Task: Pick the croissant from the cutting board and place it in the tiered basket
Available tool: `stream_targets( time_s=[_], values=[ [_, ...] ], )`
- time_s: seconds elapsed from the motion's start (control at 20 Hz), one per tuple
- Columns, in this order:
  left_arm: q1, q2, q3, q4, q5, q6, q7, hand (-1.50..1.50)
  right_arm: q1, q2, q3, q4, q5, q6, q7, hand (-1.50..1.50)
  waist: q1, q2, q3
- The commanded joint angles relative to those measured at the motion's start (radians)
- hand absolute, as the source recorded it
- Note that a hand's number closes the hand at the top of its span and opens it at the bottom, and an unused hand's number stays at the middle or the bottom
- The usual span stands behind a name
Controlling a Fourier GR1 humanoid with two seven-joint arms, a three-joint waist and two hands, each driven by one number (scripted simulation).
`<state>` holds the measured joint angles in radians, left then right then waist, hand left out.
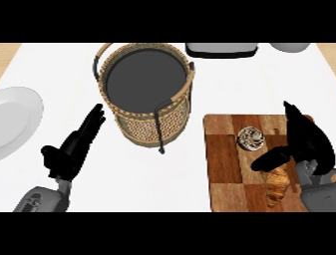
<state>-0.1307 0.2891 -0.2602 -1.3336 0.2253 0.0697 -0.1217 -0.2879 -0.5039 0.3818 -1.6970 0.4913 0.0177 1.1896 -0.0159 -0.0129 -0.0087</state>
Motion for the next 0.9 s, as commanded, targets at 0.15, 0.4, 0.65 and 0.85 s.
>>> stream_targets(
  time_s=[0.15,0.4,0.65,0.85],
  values=[
    [-0.002,-0.007,0.009,0.002,-0.006,0.009,0.014,0.0,-0.021,0.045,-0.006,-0.089,0.123,0.118,0.296,-1.5,-0.007,0.002,0.003],
    [-0.006,-0.021,-0.003,-0.003,-0.007,-0.007,0.0,0.0,0.02,0.06,-0.051,0.01,0.132,0.197,0.297,-1.5,0.003,0.008,0.004],
    [0.036,-0.009,0.01,0.011,-0.013,-0.023,-0.048,0.0,0.069,0.13,-0.1,0.017,0.164,0.177,0.298,-1.5,0.011,0.011,0.006],
    [-0.042,-0.038,0.006,0.004,-0.027,-0.003,0.015,0.0,0.087,0.159,-0.125,-0.035,0.18,0.209,0.295,-1.5,0.006,0.011,0.007]
  ],
)
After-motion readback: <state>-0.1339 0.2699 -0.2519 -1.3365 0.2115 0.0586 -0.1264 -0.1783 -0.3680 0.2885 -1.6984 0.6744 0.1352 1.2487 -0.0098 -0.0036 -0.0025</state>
